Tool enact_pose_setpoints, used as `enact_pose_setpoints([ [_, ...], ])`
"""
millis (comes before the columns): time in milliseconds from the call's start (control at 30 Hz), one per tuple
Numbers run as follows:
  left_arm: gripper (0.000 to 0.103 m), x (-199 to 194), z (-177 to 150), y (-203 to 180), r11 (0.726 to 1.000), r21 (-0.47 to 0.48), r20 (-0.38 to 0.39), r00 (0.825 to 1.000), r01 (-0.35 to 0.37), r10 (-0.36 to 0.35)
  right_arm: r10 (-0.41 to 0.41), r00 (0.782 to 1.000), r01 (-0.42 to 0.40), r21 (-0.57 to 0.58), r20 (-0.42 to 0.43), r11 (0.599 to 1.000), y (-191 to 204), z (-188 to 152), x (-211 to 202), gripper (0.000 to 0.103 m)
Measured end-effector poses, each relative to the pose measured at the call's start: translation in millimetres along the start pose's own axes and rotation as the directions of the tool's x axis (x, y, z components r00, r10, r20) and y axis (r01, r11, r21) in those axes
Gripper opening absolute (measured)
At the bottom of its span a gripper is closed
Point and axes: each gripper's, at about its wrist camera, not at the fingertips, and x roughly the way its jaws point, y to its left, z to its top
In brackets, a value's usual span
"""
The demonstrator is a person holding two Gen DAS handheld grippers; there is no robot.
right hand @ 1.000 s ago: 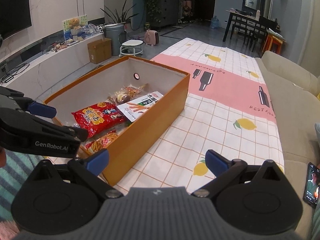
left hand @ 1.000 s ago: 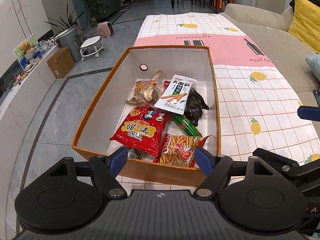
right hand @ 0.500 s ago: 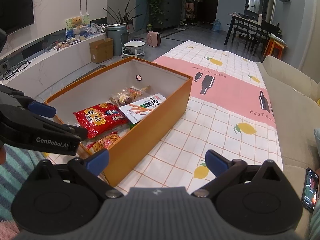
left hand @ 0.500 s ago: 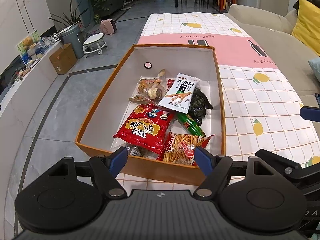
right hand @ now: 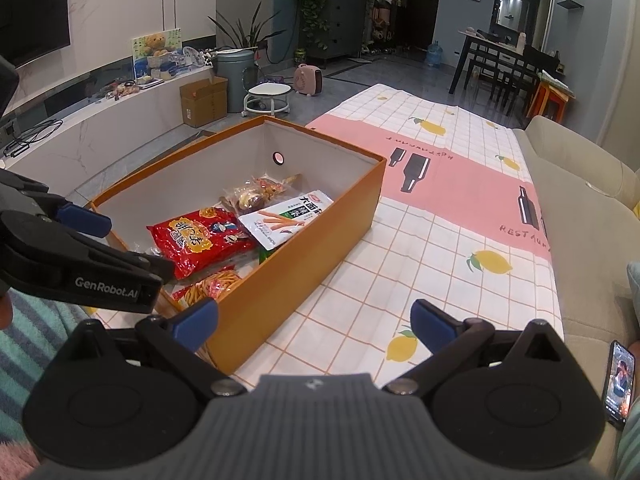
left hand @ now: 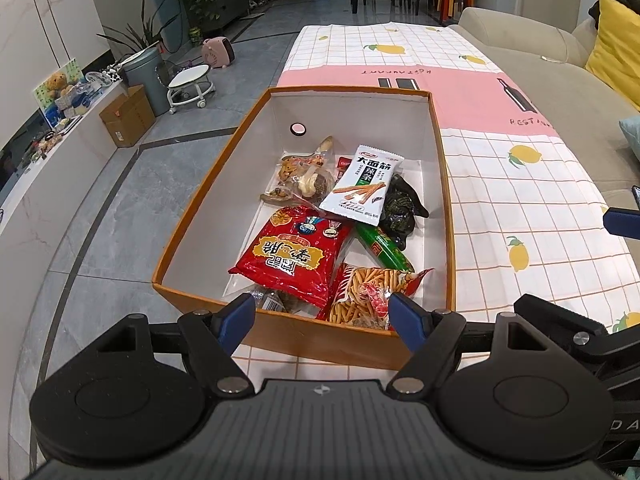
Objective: Organize snacks
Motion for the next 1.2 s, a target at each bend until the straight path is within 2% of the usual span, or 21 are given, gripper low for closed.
enact_pose_setpoints([
  [1200, 0.089, -3.8, -0.2, 1.8, 1.000, 0.009, 0.003, 1.000, -0.008, 0.008, -0.005, 1.000, 0.005, 0.000, -0.012, 1.000, 3.3, -1.0, 1.9, 0.099],
])
